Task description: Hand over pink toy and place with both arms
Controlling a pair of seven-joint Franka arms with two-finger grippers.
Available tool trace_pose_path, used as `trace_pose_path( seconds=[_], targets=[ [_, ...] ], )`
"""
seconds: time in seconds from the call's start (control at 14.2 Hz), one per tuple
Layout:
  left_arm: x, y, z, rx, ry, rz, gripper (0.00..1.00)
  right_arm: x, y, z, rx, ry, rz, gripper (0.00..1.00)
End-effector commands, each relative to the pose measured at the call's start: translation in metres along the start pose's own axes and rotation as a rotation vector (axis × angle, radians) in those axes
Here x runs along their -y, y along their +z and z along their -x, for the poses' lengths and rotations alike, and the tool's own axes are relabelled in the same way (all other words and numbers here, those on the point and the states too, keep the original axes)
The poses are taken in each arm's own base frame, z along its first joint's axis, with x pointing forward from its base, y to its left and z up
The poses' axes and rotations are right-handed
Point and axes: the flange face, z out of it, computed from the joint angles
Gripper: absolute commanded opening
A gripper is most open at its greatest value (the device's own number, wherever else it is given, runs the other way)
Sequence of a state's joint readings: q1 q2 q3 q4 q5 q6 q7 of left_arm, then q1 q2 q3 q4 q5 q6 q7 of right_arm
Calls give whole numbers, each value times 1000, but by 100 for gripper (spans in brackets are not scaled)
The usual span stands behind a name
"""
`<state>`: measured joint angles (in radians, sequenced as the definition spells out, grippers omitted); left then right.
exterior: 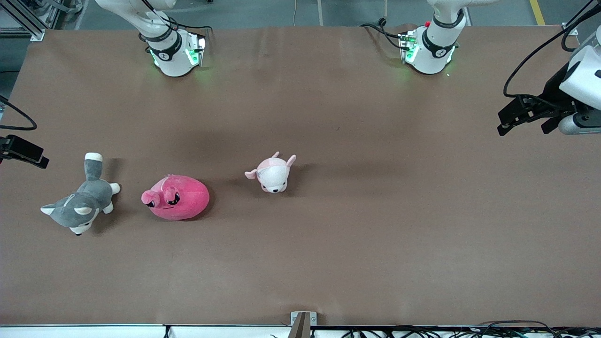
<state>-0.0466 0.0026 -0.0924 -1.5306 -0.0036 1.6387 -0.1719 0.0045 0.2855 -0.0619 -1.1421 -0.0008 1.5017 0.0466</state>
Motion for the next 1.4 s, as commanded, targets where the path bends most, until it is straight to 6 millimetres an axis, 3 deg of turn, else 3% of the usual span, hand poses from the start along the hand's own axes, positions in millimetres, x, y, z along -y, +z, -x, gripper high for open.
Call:
trace_pose_path(
  seconds=[0.0, 0.07, 0.28, 0.77, 1.33],
  targets=[
    [2, -9, 4, -11, 17, 12, 100, -9, 6, 18, -18, 5, 15, 100],
    [1, -9, 4, -12, 18, 13, 100, -20, 6, 24, -30, 19, 13, 100],
    [2, -9, 4, -11, 15, 12, 100, -20, 3, 36, -49, 7, 2, 100],
    [7, -9, 3, -11, 9, 11, 100, -19, 3, 38, -25, 2, -1, 100],
    [34, -8, -1, -13, 25, 5, 100, -12, -2, 43, -21, -17, 16, 100]
  ],
)
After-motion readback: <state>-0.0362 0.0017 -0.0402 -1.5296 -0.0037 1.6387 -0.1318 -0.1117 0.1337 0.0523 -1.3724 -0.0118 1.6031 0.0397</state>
